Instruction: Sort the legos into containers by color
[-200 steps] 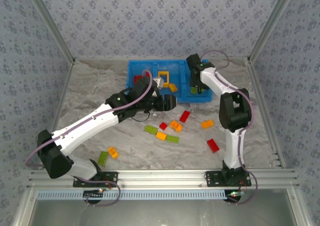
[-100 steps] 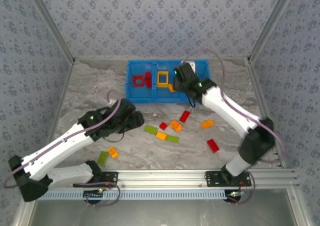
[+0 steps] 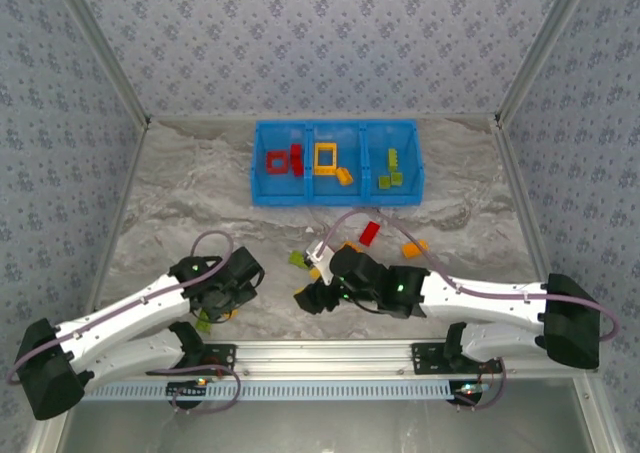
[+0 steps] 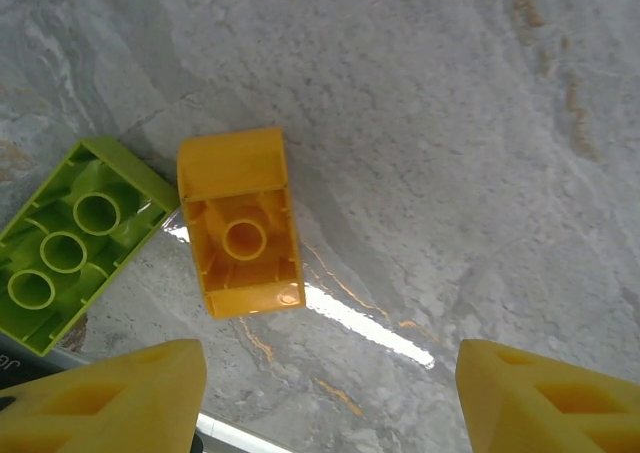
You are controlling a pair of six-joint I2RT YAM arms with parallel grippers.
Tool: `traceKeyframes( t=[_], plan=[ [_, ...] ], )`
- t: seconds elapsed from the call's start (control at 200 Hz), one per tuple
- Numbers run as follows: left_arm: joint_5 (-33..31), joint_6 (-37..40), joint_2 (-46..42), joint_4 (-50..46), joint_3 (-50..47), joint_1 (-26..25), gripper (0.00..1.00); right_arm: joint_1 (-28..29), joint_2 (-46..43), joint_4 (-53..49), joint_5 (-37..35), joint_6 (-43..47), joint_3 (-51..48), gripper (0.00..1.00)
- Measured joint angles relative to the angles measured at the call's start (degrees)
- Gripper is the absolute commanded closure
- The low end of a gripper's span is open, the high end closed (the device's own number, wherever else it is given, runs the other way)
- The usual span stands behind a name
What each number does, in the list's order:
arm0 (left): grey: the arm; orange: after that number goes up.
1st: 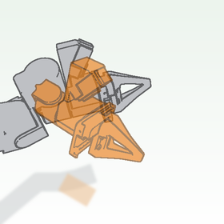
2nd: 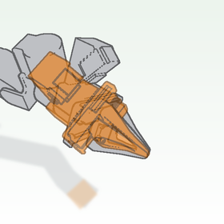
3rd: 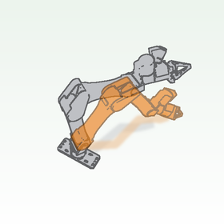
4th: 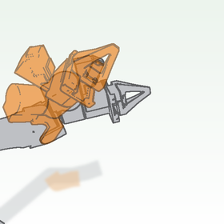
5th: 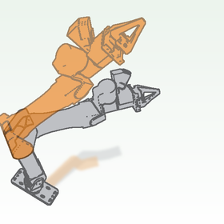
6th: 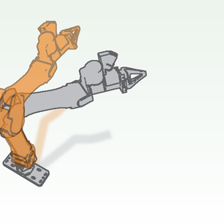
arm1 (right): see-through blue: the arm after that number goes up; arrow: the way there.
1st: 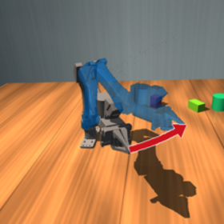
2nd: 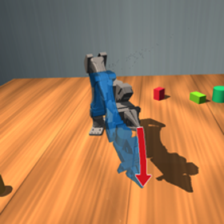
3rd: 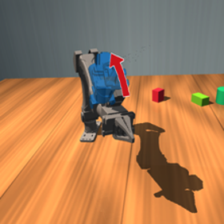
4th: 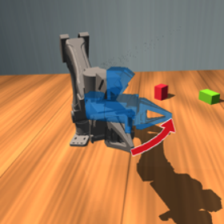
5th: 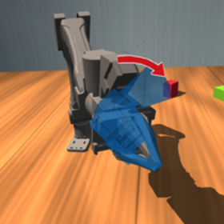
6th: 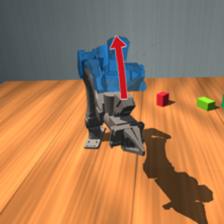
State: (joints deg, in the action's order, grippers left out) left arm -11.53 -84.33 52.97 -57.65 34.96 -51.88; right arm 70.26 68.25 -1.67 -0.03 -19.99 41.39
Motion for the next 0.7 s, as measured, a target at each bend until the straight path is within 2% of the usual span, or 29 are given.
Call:
traceKeyframes(
  t=[0.275,0.7],
  plan=[
    [0.4,-3.3,-1.7,6.5,-7.6,0.0,0.38,1.8,0.8,3.2,-0.2,-1.6,0.0,0.34],
    [0.3,-3.3,0.8,9.7,-8.6,0.0,0.39,1.9,0.8,3.2,-0.6,-3.0,0.0,0.35]
  ],
)
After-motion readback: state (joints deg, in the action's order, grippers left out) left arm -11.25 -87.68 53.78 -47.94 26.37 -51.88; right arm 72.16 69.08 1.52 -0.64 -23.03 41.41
